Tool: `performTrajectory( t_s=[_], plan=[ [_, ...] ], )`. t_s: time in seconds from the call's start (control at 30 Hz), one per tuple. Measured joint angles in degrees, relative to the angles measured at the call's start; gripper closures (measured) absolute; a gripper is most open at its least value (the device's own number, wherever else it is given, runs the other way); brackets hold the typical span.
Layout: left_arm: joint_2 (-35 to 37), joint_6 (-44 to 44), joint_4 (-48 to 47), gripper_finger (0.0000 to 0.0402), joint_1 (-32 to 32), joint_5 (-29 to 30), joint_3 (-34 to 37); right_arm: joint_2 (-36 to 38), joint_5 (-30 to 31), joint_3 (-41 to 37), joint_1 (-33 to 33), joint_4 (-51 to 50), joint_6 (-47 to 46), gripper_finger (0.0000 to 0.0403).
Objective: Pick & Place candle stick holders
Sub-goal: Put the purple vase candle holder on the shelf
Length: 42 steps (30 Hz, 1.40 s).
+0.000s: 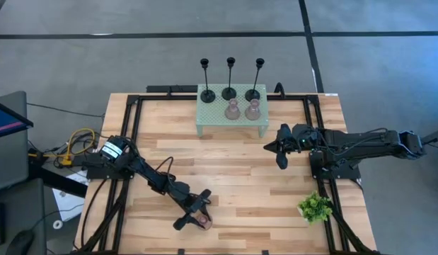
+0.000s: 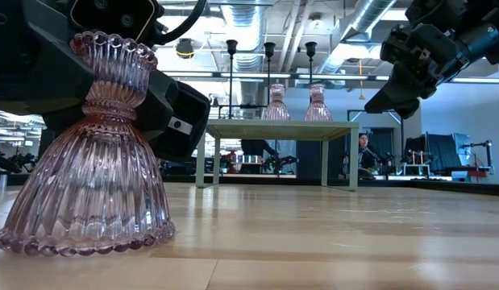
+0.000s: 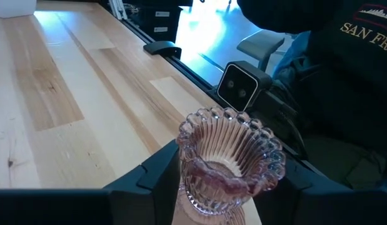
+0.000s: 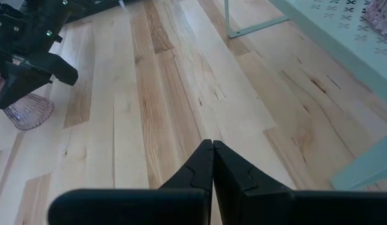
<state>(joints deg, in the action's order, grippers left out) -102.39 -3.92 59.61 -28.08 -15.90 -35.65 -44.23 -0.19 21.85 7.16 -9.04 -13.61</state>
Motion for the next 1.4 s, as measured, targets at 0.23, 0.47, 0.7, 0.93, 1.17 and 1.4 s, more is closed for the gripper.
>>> performTrajectory(
  t_s=[0.23, 0.47, 0.7, 0.93, 1.17, 1.4],
  plan=[
    [0.04, 0.01, 0.23, 0.025, 0.0, 0.03, 0.02, 0.0, 0.0, 0.0, 0.0, 0.0, 0.0, 0.0403],
    [0.07, -4.33, 0.73, 0.0262, 0.43, 0.0, 0.02, 0.0, 0.0, 0.0, 0.0, 0.0, 0.0, 0.0403],
    [0.33, -6.04, 0.71, 0.0261, 2.01, -0.07, 0.03, 0.0, 0.0, 0.0, 0.0, 0.0, 0.01, 0.0403],
    [7.8, -7.23, -6.14, 0.0263, 3.69, 0.62, 0.08, 0.0, 0.0, 0.0, 0.0, -0.76, 0.02, 0.0403],
    [23.02, -3.36, -24.67, 0.0263, 7.61, 9.98, 0.13, -0.02, 0.0, 0.0, 0.0, -1.06, 0.02, 0.0403],
    [35.94, -2.32, -28.53, 0.0263, 16.87, 13.34, 0.13, -0.02, 0.0, 0.0, 0.0, -1.31, 0.02, 0.0403]
  ],
)
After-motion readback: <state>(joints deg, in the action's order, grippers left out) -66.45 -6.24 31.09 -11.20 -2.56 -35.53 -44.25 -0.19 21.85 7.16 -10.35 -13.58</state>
